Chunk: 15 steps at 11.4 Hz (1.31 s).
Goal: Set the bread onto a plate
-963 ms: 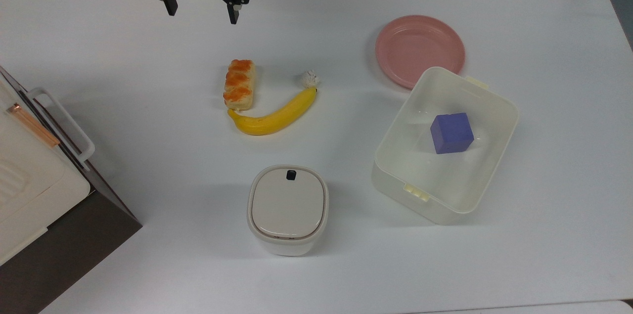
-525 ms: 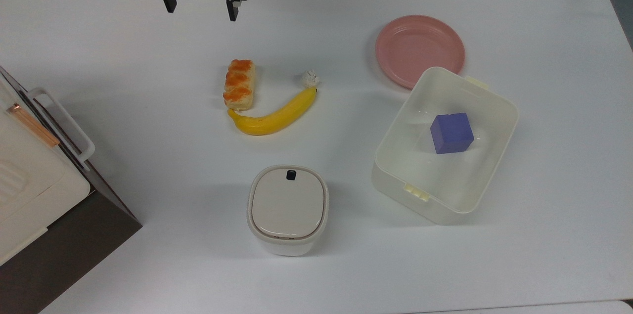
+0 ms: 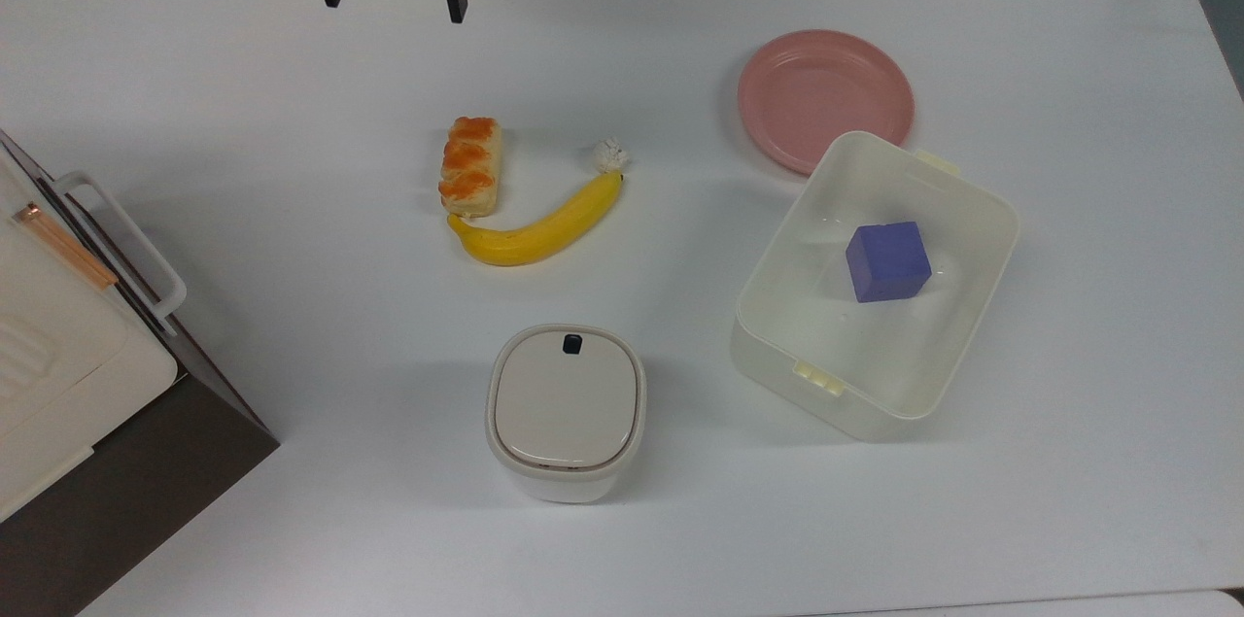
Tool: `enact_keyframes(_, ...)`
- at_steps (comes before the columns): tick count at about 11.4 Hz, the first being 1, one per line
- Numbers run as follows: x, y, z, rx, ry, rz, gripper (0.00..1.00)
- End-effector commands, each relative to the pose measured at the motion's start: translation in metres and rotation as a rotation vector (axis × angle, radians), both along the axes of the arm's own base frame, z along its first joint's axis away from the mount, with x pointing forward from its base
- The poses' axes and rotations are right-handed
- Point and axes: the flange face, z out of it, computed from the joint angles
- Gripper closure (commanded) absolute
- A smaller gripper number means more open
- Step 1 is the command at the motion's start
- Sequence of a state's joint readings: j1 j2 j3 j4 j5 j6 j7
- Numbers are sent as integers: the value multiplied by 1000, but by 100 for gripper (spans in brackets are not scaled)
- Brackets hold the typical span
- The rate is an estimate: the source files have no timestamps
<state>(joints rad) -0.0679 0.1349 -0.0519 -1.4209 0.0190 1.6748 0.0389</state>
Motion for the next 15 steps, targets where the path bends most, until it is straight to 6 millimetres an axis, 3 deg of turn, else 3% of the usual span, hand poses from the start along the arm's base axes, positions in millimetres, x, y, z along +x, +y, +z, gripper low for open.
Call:
enact_keyframes(1,-9,3,-4,-5,23,27,0)
enact_keyframes(5,-29,13,-15,1,35,43,0)
enact_keyframes(12,-25,17,-25,0,48,49,0)
enact_keyframes(14,-25,23,-40,1,55,59,0)
enact_keyframes(15,-24,31,-59,1,50,72,0)
